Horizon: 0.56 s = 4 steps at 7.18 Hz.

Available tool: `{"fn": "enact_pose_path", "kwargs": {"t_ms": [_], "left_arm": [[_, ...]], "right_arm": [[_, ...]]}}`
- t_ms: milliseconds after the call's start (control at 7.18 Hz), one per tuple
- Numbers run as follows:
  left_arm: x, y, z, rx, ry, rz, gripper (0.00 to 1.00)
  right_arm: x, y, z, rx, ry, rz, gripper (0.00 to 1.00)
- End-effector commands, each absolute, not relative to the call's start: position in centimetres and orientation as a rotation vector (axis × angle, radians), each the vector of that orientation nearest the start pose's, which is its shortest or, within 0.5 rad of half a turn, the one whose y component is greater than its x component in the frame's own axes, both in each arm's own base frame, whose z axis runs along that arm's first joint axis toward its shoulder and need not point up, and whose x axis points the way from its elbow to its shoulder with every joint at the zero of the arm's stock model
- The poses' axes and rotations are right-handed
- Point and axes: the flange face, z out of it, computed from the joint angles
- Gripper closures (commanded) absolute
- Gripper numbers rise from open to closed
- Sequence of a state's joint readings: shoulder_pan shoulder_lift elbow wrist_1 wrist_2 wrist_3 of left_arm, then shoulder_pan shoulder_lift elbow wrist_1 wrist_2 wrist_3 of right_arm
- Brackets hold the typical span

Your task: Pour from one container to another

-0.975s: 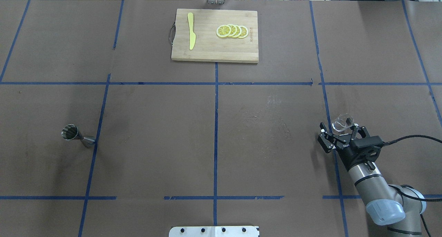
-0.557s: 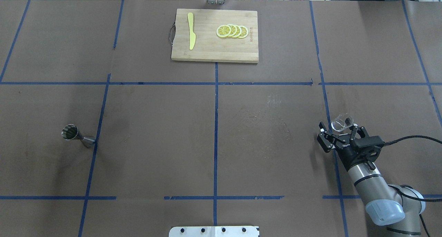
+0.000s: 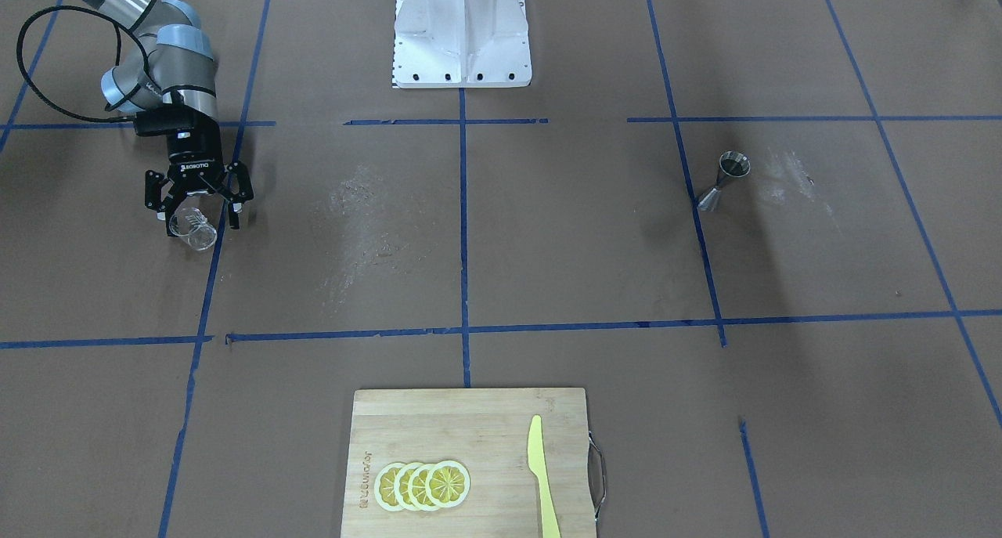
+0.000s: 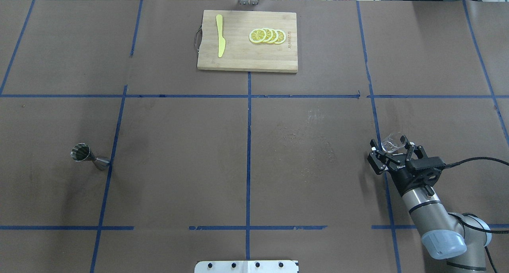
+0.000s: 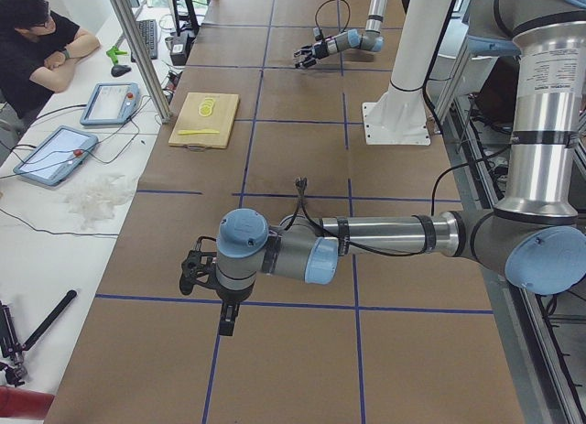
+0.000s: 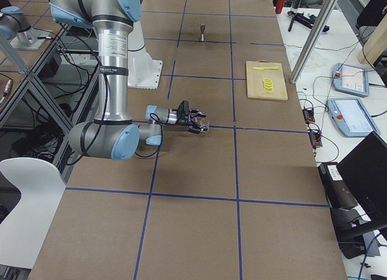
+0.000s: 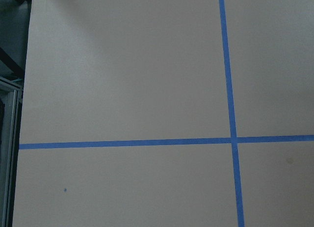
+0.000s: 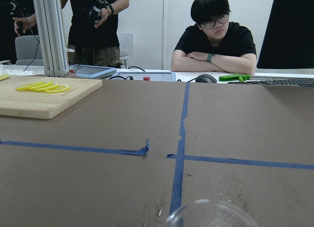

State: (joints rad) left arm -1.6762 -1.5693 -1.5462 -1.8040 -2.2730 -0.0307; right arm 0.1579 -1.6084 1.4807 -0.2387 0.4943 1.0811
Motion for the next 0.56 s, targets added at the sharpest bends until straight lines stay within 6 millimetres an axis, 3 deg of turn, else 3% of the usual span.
{"fn": "enact_pose_path", "kwargs": {"t_ms": [0,139,418], "left_arm": [[-12.19,-49.45,65.16,0.225,0.692,-0.058,0.00],[-12.20,-49.45,65.17,0.225,0.690,-0.058,0.00],[-12.20,-49.45,65.17,0.225,0.690,-0.058,0.00]], "right_arm": [[-41.30,-28.88,55.78,1.217,-0.720,0.368,0.13],[-41.30,-28.88,55.78,1.217,-0.720,0.368,0.12],[-41.18,-28.95,56.20,1.220,-0.708,0.365,0.00]]}}
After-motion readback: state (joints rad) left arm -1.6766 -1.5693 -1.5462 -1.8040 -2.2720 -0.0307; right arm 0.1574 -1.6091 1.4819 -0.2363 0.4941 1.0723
